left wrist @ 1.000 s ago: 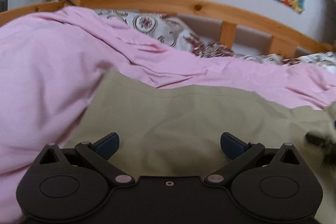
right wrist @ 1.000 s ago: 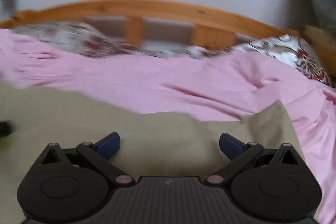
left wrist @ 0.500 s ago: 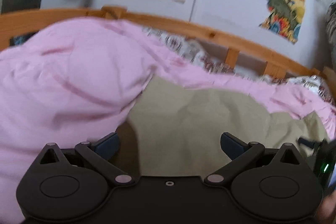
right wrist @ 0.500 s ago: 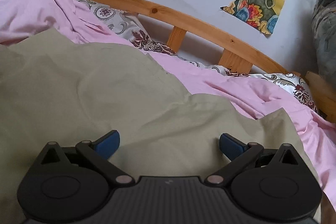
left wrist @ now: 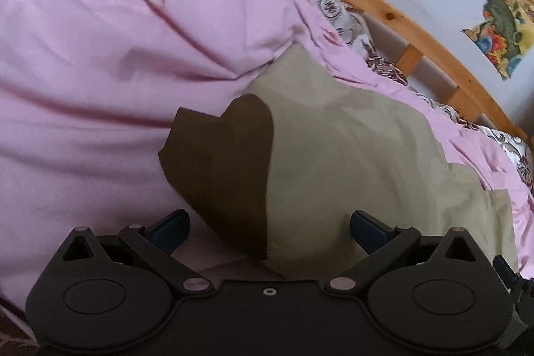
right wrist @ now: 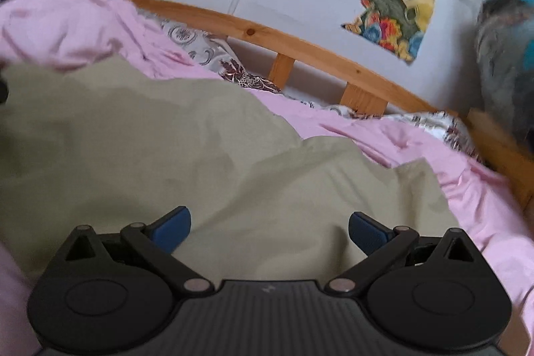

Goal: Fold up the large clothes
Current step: 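Move the left tool to the brown hood edge and grasp it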

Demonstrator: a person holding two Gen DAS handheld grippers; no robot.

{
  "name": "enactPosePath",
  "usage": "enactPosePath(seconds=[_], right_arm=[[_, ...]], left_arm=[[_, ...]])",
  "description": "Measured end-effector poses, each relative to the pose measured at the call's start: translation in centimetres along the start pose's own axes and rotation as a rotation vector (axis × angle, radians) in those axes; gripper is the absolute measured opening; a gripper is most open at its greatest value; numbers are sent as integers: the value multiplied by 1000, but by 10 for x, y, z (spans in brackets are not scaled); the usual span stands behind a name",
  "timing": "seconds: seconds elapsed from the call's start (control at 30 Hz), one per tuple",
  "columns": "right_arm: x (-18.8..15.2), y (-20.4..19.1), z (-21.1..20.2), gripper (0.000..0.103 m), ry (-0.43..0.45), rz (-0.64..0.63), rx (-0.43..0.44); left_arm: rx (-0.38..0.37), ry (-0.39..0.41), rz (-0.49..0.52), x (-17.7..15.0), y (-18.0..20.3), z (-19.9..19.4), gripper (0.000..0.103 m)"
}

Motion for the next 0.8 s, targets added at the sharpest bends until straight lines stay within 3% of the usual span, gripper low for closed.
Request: enactPosePath(seconds=[0.27, 0.53, 0.63, 0.8], right_arm=[[0, 5, 0, 103, -3, 37, 28], [5, 34, -6, 103, -26, 224, 110], [-2, 26, 2, 103, -52, 199, 117], [-4, 36, 9, 103, -101, 280, 181]], left_arm=[[14, 2, -36, 3, 4, 10, 102], [-21, 7, -30, -2, 11, 8, 97], [-19, 30, -91, 1, 4, 13, 92], [9, 74, -158, 7, 4, 10, 72]])
Point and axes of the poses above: each gripper's, at about its wrist camera, not at the fingertips, and z roughly the way its jaws point, y to its right, x to its top, the point moved 6 cm from there along z, roughly the way its jaws point
